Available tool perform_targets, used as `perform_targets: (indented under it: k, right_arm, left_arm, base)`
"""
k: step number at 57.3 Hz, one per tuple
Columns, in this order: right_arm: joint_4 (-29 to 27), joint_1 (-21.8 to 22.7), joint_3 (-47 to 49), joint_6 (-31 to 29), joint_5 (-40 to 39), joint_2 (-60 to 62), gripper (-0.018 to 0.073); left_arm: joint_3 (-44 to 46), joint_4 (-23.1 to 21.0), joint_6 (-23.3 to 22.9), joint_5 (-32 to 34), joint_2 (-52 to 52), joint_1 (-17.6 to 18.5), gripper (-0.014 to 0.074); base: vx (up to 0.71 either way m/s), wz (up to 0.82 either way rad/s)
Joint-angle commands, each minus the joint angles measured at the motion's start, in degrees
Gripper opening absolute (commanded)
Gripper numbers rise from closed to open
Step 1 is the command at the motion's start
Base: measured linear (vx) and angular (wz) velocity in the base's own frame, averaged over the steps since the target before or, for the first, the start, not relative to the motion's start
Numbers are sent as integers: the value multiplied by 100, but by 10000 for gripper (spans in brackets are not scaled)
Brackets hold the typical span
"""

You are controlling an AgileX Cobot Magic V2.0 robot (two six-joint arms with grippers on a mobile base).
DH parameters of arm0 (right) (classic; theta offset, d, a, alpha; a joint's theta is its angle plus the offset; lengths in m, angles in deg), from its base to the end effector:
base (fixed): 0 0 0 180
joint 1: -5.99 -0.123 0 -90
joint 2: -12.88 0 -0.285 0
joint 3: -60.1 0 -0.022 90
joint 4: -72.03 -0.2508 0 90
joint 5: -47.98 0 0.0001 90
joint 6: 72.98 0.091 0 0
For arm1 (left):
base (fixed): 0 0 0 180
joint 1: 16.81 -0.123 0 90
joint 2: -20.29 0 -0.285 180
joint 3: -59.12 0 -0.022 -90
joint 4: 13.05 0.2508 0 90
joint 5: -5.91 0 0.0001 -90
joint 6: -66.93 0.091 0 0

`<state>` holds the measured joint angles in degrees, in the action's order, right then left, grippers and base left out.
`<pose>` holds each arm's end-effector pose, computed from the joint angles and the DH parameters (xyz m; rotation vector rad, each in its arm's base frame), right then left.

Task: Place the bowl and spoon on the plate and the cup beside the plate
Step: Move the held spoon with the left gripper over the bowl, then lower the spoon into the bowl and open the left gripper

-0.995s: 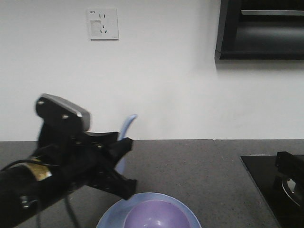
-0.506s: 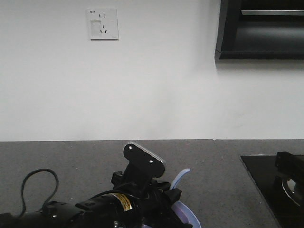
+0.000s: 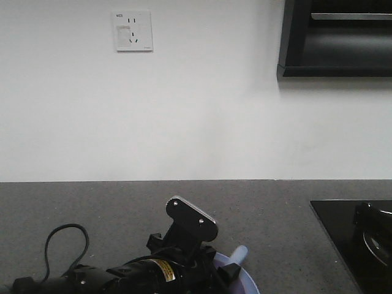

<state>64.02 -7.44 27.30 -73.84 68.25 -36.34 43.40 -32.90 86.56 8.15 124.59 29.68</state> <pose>0.1429 0.0387 0.3763 -0.1407 1.7859 0.2951 0.2617 -0.2740 0.2501 0.8154 1.9290 -0.4868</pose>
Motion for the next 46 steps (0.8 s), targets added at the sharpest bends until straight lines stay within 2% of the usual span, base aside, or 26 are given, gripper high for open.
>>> perform_targets:
  k: [1, 8, 17, 26, 31, 37, 41, 46]
  right_arm:
    - [7, 36, 163, -19, -442, 27, 508]
    - [21, 36, 163, -19, -458, 27, 508]
    - [22, 36, 163, -19, -406, 27, 508]
    - [22, 36, 163, -19, -312, 27, 508]
    - [22, 36, 163, -19, -280, 27, 508]
    - [22, 36, 163, -19, -251, 27, 508]
    - [22, 36, 163, -19, -156, 27, 508]
    - [22, 36, 163, -19, 74, 27, 508]
  left_arm:
    - [210, -70, -75, 190, -451, -19, 545]
    - [210, -85, -345, -309, -759, -287, 559]
    - [210, 41, -384, -877, -1332, -1045, 533]
    - [210, 776, -389, -1431, -1988, -1910, 510]
    - [210, 1258, -569, -1882, -2321, -2385, 508]
    - [210, 1885, -1192, -2416, -2692, -2993, 508]
    - [210, 2356, -1872, -2718, -2888, -3368, 508]
    - [210, 3149, -2770, -3167, -3136, -3866, 508]
  base:
    - [0, 0]
    - [0, 0]
    - [0, 0]
    - [0, 0]
    - [0, 0]
    - [0, 0]
    - [0, 0]
    - [0, 0]
